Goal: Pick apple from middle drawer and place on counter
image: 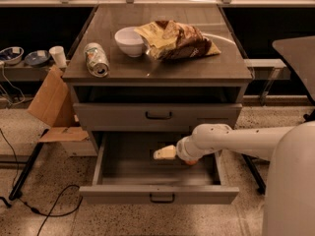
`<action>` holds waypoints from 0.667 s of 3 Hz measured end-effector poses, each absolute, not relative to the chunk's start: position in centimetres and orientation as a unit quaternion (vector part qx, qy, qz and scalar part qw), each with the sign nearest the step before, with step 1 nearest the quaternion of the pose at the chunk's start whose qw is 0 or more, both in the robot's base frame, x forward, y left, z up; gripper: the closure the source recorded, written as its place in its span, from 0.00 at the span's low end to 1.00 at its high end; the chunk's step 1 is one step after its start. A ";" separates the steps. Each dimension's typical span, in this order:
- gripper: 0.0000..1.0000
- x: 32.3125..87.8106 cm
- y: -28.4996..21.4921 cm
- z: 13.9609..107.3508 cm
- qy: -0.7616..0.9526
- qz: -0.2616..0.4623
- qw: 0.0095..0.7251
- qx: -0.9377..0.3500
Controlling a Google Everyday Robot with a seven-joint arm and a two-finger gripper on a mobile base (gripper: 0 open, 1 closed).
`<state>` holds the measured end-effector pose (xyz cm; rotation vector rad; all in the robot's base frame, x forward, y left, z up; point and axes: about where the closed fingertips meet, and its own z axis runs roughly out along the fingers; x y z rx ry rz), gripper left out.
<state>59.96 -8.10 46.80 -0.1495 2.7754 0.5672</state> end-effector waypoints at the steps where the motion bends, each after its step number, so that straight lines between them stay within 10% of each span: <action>1: 0.00 60.3 -7.8 46.3 0.968 0.190 0.158 -0.047; 2: 0.00 60.6 -7.9 45.8 0.967 0.180 0.175 -0.041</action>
Offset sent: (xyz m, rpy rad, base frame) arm 0.0124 -0.0005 -0.0136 -0.0457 -0.0935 -0.0655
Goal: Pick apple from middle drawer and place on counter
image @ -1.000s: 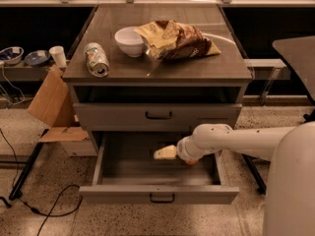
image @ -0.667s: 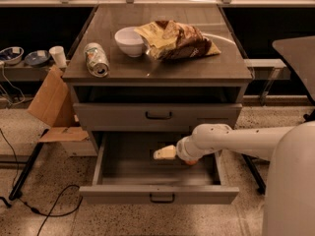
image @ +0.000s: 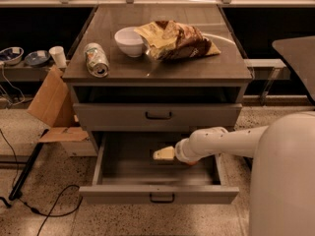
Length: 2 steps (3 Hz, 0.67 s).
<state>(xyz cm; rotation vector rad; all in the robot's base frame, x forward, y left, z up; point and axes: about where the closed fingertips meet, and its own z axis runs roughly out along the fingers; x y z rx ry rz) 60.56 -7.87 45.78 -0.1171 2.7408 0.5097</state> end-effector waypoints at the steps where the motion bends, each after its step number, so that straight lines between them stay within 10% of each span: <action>1: 0.00 60.9 -8.4 45.2 0.966 0.174 0.188 -0.034; 2: 0.00 61.5 -9.3 44.0 0.966 0.164 0.198 -0.026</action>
Offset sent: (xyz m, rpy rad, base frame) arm 0.0139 -0.0228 -0.0225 -0.0419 -0.0660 -0.0683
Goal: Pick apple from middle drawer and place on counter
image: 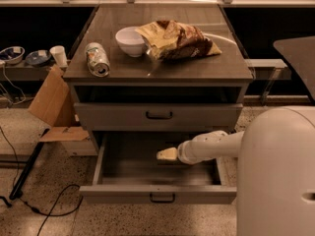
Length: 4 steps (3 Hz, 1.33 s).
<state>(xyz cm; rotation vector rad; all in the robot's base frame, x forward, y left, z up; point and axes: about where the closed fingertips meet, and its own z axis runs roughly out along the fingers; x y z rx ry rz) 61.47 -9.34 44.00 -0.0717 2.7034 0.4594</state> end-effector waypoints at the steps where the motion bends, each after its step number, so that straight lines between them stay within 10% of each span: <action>1: 0.00 61.9 -9.9 43.2 0.966 0.162 0.200 -0.021; 4: 0.00 64.8 -10.0 40.4 0.963 0.181 0.198 -0.018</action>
Offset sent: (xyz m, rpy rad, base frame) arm 0.0229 -0.0128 -0.0305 0.0308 0.0094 -0.0135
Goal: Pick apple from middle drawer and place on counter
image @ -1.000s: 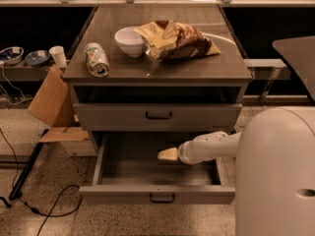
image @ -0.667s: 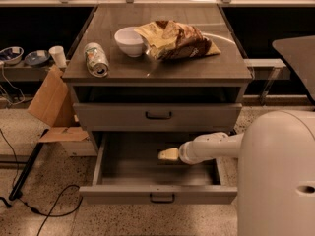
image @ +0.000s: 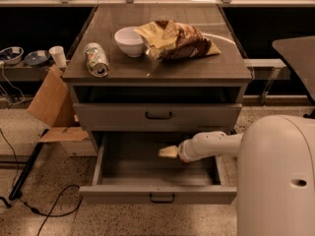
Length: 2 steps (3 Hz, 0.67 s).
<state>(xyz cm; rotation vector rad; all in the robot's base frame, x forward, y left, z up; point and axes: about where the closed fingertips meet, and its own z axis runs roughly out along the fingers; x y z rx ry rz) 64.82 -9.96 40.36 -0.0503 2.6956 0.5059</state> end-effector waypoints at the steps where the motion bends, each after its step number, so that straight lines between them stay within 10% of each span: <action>1: 0.00 65.8 -10.2 39.9 0.964 0.174 0.203 -0.012; 2: 0.00 66.5 -10.4 39.5 0.964 0.164 0.208 -0.002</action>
Offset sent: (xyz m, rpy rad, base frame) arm 0.0266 -0.0087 -0.0105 -0.0504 -0.0275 -0.0790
